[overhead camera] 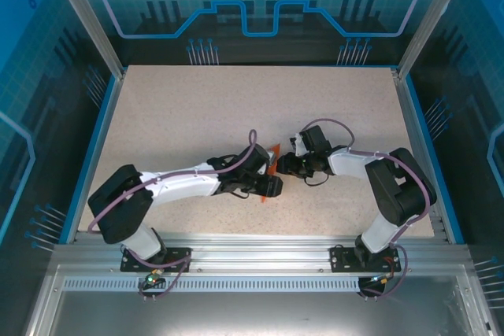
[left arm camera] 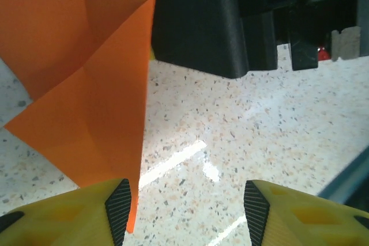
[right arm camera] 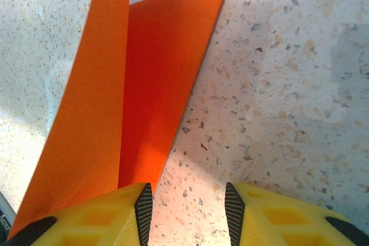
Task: Fold a paper plane with a square sheet of paper (fold left side to right side)
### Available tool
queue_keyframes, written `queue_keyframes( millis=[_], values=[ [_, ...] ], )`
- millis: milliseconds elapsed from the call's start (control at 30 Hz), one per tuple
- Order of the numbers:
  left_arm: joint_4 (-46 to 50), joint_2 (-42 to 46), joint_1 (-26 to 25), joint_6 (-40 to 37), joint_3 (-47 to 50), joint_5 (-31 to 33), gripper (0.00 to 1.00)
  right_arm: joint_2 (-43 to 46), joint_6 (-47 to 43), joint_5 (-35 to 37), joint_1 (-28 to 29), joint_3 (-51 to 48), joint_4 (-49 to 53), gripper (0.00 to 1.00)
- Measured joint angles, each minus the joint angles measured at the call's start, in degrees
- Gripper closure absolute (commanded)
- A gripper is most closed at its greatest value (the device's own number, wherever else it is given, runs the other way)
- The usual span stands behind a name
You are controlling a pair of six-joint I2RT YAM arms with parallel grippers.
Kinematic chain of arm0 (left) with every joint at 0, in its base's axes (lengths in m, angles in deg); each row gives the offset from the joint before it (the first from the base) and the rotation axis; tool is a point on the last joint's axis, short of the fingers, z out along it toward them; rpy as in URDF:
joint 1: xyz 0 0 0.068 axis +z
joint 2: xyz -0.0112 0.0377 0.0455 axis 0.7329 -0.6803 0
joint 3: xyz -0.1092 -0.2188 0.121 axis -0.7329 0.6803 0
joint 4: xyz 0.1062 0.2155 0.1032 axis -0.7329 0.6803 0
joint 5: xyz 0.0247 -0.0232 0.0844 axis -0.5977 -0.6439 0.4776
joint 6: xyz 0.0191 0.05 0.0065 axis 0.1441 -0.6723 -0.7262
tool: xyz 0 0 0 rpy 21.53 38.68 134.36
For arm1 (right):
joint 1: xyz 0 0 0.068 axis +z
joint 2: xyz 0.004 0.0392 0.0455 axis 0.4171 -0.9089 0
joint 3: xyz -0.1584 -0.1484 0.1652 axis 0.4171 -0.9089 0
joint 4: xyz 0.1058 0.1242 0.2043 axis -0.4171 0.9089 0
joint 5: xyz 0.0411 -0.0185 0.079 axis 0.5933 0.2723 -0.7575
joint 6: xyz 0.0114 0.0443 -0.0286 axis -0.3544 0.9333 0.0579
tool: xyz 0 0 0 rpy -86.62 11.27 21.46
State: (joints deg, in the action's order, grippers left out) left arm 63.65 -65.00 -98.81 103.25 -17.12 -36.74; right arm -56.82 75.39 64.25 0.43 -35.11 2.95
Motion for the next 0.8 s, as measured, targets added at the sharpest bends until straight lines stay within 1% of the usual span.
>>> queue_keyframes(
  millis=[200,400,500,667,800],
  values=[
    [6.91,-5.66,-4.13,-1.57,-7.41,9.84,0.46,0.00,0.00,0.00,0.00,0.00,0.00,0.60],
    [12.11,-10.64,-4.92,-1.64,-11.19,16.50,0.52,0.00,0.00,-0.02,0.00,0.00,0.02,0.60],
    [13.46,-12.02,-4.96,-1.51,-11.93,18.16,0.58,-0.02,0.00,-0.02,0.00,0.00,0.00,0.60],
    [14.23,-12.79,-4.96,-1.62,-12.59,18.82,0.69,0.00,0.00,0.00,0.00,0.00,0.02,0.60],
    [14.21,-12.90,-5.03,-1.70,-12.92,18.78,0.75,-0.02,0.00,0.00,0.00,0.00,0.42,0.60]
  ],
)
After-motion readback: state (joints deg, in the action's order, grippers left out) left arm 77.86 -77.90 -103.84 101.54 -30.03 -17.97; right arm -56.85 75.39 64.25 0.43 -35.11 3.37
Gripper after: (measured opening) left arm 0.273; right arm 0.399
